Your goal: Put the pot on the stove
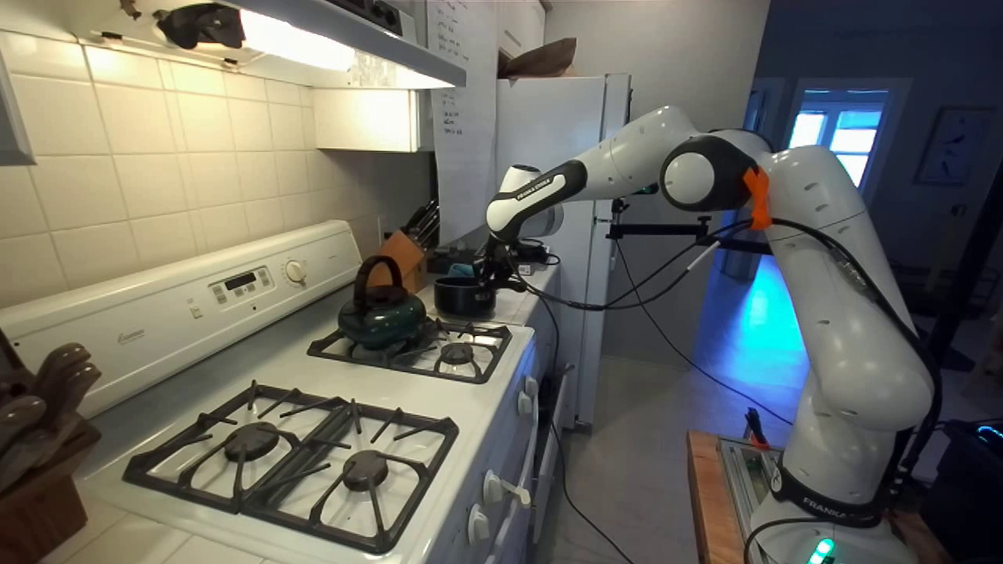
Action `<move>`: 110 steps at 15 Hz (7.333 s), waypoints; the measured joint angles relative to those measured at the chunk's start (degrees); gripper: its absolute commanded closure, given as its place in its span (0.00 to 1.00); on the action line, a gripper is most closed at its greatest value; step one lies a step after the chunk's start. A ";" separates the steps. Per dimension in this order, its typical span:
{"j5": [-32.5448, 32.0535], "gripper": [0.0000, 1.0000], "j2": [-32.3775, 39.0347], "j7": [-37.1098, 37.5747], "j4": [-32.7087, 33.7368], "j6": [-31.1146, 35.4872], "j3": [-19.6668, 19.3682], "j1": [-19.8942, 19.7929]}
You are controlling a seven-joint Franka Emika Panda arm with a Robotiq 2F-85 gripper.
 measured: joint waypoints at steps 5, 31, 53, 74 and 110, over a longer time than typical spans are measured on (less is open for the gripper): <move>-0.01 0.92 -2.33 1.33 -3.06 0.14 -0.04 1.71; -0.90 0.92 -12.18 7.12 -17.35 -1.42 -0.05 9.93; -1.39 0.92 -15.58 12.30 -19.99 -7.35 0.87 12.95; -1.40 0.16 -16.93 12.78 -19.95 -10.06 2.34 13.69; -3.55 0.00 -43.05 -2.94 -34.50 -12.83 2.11 11.27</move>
